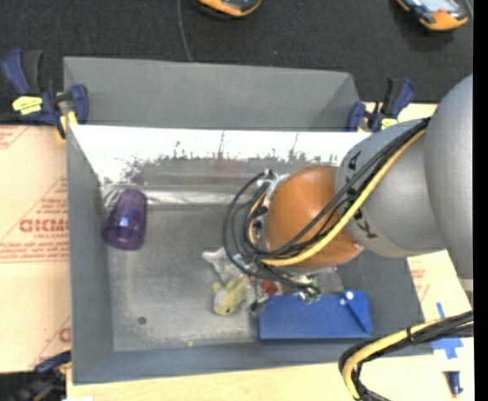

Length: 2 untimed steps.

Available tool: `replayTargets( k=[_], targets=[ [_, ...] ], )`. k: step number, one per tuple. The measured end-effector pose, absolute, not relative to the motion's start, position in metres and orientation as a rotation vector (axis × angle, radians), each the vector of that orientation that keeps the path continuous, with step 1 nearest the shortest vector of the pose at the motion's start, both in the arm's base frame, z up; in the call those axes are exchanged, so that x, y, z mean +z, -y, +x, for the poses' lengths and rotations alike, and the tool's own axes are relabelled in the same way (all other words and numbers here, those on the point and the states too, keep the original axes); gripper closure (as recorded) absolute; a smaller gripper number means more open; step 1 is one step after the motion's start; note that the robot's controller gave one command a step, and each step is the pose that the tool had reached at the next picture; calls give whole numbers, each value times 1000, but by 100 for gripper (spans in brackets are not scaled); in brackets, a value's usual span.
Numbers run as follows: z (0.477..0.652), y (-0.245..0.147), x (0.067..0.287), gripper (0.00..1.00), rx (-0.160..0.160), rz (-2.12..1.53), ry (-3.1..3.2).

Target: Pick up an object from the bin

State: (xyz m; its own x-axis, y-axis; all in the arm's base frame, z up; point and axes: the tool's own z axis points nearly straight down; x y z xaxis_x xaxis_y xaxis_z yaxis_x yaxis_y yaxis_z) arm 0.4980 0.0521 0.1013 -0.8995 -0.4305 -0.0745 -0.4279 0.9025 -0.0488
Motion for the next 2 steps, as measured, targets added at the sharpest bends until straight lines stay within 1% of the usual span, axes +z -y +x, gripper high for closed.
replayTargets(
  k=[1,2],
  targets=[
    [498,-52,101,100,-48,-675,-2982],
    [525,1,79,100,-49,-848,-2928]
  ],
)
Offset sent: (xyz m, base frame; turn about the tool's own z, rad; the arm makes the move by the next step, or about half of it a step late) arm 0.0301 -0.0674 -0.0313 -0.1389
